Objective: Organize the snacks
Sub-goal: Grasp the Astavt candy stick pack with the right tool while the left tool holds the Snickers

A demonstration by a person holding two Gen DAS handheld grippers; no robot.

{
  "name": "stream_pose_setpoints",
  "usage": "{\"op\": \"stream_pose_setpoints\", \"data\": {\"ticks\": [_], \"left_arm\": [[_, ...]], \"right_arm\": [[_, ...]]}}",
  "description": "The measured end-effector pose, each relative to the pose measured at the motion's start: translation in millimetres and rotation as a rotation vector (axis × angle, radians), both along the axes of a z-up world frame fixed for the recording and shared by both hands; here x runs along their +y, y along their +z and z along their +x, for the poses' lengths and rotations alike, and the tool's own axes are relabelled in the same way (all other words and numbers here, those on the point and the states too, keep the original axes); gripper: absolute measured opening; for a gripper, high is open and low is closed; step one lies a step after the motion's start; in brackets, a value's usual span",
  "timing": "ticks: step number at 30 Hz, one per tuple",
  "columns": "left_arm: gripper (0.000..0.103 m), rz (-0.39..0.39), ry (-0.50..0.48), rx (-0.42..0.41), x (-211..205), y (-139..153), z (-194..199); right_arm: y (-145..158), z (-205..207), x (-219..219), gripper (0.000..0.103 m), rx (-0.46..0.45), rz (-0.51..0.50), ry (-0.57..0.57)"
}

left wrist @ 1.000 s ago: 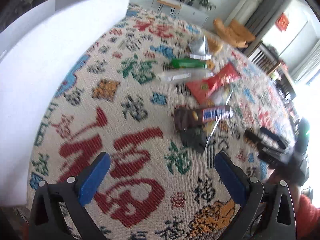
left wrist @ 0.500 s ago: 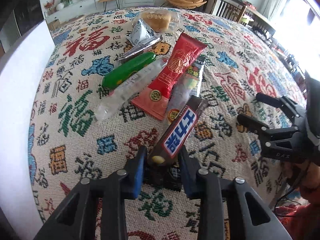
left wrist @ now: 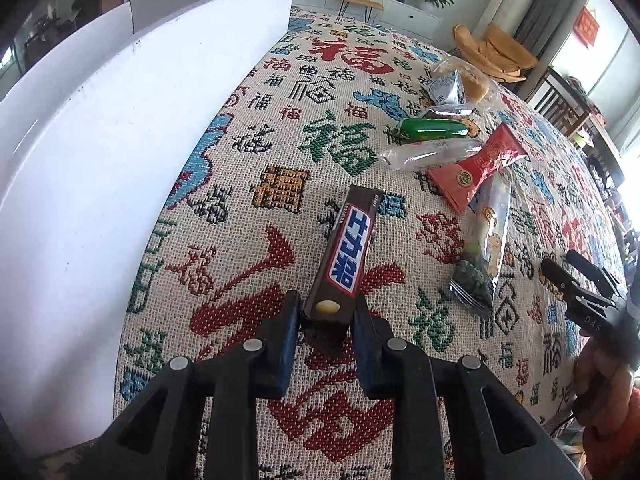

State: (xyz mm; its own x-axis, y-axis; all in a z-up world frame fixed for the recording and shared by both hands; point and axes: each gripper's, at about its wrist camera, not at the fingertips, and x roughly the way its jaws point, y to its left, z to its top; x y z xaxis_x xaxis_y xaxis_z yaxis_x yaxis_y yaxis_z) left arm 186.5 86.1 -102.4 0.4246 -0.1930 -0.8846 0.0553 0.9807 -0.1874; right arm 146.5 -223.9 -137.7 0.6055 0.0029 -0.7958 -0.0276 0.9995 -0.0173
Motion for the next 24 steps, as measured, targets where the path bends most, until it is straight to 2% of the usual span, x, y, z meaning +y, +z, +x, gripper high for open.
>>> {"op": "stream_pose_setpoints", "data": {"ticks": [2, 4, 6, 11, 14, 20, 22, 24], "left_arm": [[0.040, 0.009, -0.010, -0.011, -8.9, -0.7, 3.1], [0.069, -0.009, -0.024, -0.023, -16.0, -1.5, 6.8], [0.079, 0.022, -0.024, -0.033, -28.5, -3.2, 9.6], [0.088, 0.180, -0.060, -0.047, -53.3, -9.5, 7.4], [0.101, 0.165, -0.030, -0.026, -45.1, -13.8, 10.8], [0.103, 0.174, -0.016, -0.029, -43.5, -15.5, 12.3], [0.103, 0.175, -0.016, -0.031, -43.7, -15.8, 12.5], [0.103, 0.175, -0.013, -0.033, -44.1, -15.7, 11.7]], "right_arm": [[0.0, 0.0, 0.0, 0.090, 0.000, 0.000, 0.000], [0.3, -0.1, 0.0, 0.090, 0.000, 0.000, 0.000], [0.2, -0.1, 0.0, 0.090, 0.000, 0.000, 0.000], [0.8, -0.4, -0.5, 0.090, 0.000, 0.000, 0.000], [0.1, -0.1, -0.3, 0.090, 0.000, 0.001, 0.000], [-0.6, 3.5, -1.5, 0.090, 0.006, 0.008, -0.011], [5.3, 6.6, -0.9, 0.090, 0.051, 0.067, -0.041], [15.7, 9.4, 8.2, 0.089, 0.069, 0.215, -0.020]]}}
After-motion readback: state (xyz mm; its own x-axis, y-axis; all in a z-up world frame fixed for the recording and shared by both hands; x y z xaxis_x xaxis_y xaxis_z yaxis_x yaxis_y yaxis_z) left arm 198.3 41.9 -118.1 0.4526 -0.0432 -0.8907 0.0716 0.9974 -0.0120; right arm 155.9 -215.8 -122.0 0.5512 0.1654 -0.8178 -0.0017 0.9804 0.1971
